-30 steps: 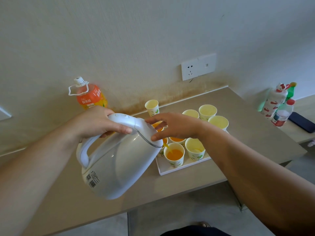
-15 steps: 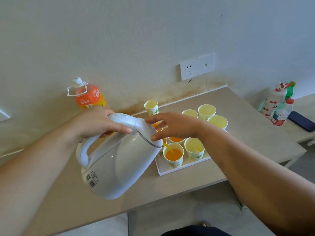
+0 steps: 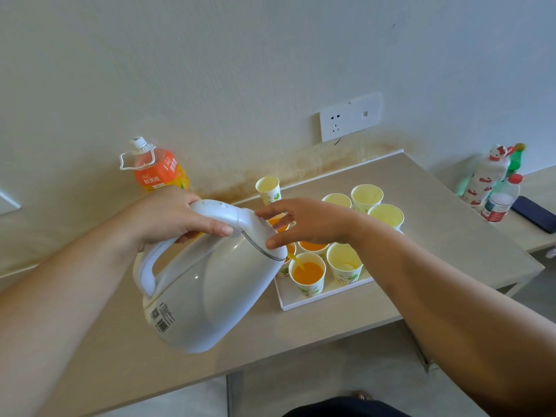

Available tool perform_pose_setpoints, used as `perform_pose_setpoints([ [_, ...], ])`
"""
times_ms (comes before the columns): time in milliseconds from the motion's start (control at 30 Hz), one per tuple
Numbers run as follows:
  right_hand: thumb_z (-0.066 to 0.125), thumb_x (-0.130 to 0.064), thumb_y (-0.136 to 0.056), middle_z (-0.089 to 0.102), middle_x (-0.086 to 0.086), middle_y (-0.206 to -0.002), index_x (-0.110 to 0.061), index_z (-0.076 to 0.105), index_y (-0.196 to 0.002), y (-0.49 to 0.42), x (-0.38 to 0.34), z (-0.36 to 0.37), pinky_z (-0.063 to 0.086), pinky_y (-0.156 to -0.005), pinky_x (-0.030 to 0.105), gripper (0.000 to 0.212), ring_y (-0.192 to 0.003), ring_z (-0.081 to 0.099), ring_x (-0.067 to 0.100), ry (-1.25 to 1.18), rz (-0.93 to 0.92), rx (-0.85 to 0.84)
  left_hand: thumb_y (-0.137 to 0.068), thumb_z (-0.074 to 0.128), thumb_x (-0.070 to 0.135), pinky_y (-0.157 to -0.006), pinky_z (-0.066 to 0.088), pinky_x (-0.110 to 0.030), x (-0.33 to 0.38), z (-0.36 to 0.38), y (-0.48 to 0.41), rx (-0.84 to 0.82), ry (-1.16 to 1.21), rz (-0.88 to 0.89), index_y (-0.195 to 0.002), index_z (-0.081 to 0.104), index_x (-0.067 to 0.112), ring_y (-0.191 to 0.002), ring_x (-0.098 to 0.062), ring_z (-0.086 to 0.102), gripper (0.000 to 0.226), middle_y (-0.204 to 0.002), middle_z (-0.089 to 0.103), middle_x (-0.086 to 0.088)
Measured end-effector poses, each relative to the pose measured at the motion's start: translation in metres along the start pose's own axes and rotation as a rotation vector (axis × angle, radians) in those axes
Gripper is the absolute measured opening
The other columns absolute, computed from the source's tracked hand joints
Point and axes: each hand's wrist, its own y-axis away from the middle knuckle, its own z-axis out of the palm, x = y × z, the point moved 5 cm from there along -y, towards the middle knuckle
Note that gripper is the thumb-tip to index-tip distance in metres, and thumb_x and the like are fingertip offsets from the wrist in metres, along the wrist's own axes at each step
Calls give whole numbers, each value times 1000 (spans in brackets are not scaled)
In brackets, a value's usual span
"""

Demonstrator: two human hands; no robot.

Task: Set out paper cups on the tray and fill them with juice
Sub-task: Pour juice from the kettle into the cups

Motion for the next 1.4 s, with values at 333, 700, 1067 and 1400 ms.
perform_pose_setpoints([
  [333, 74, -23, -81, 55, -7, -130, -23, 47, -138, -1, 3, 0, 45, -93, 22, 63, -112, 58, 13, -31, 3, 4, -31, 74, 67, -54, 36, -27, 3, -1, -1, -3, -25, -15, -50, 53, 17, -44, -14, 47, 58, -48, 55, -2],
  [700, 75, -23, -80, 55, -8, -129, -25, 48, -138, -3, 8, 4, 46, -81, 13, 64, -110, 58, 15, -48, 0, 0, -31, 75, 67, -55, 37, -27, -2, 4, -3, -10, -6, -8, -59, 57, 12, -45, -15, 48, 64, -49, 55, -3],
  [1067, 73, -24, -82, 54, -9, -130, -25, 46, -139, -5, 11, 5, 44, -81, 13, 64, -111, 58, 14, -29, 1, -4, -42, 84, 55, -55, 36, -27, -2, 6, -6, -4, 0, -26, -57, 56, 14, -42, -13, 47, 52, -47, 54, -1],
  [1400, 74, -26, -81, 55, -9, -130, -28, 46, -139, -8, 18, 7, 45, -88, 20, 64, -111, 58, 13, -9, 18, -8, -31, 75, 65, -56, 38, -27, -3, 10, -10, -28, -6, -26, -57, 57, 13, -46, -14, 49, 61, -49, 55, -1],
])
